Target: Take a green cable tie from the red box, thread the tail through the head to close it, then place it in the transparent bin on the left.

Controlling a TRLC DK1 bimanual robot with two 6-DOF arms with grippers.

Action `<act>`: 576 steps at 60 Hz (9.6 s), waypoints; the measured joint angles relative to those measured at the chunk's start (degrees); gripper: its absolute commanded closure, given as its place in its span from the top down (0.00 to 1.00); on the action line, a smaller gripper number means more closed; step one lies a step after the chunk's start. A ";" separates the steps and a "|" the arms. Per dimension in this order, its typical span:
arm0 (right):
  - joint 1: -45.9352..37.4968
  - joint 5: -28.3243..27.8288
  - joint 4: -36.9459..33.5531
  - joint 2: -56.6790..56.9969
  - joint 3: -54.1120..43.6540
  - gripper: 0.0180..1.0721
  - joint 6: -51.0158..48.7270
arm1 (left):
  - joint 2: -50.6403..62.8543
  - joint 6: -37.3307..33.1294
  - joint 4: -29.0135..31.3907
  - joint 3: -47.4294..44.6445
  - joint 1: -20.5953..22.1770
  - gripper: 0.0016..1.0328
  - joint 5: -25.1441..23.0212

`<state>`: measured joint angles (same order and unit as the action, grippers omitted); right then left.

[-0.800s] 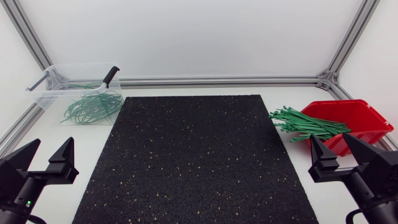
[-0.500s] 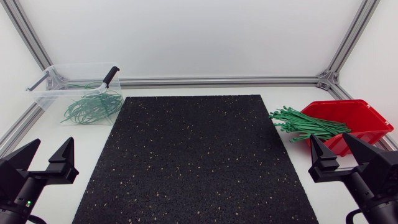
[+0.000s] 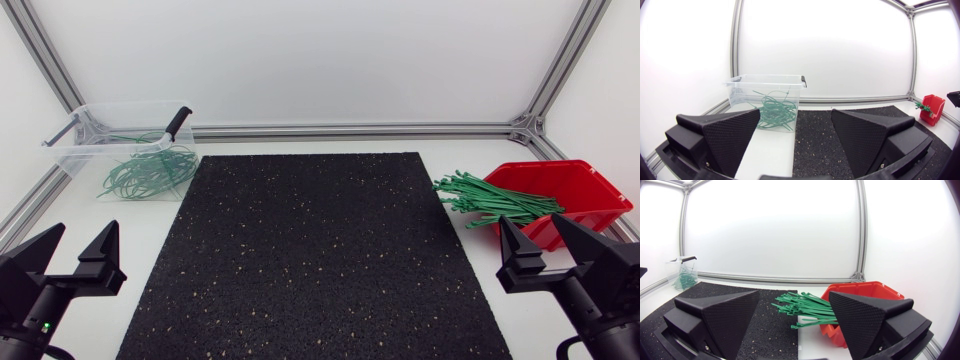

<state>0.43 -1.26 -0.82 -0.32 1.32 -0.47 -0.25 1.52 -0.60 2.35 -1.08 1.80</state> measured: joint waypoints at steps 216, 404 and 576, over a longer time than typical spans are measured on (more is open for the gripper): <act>-12.31 -10.10 -45.38 -62.38 67.36 0.95 -17.05 | 0.00 0.00 -0.02 0.00 0.00 0.96 0.00; -6.97 -1.66 -33.66 -84.48 51.49 0.27 -84.89 | 0.00 0.00 0.00 0.00 0.02 0.96 -0.02; -8.04 -3.37 -34.73 -82.97 52.68 0.36 -86.62 | 0.00 0.00 0.04 0.00 0.13 0.96 -0.04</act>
<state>-7.62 -4.62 -35.55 -83.29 54.00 -87.09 -0.25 1.52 -0.56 2.35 -0.95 1.76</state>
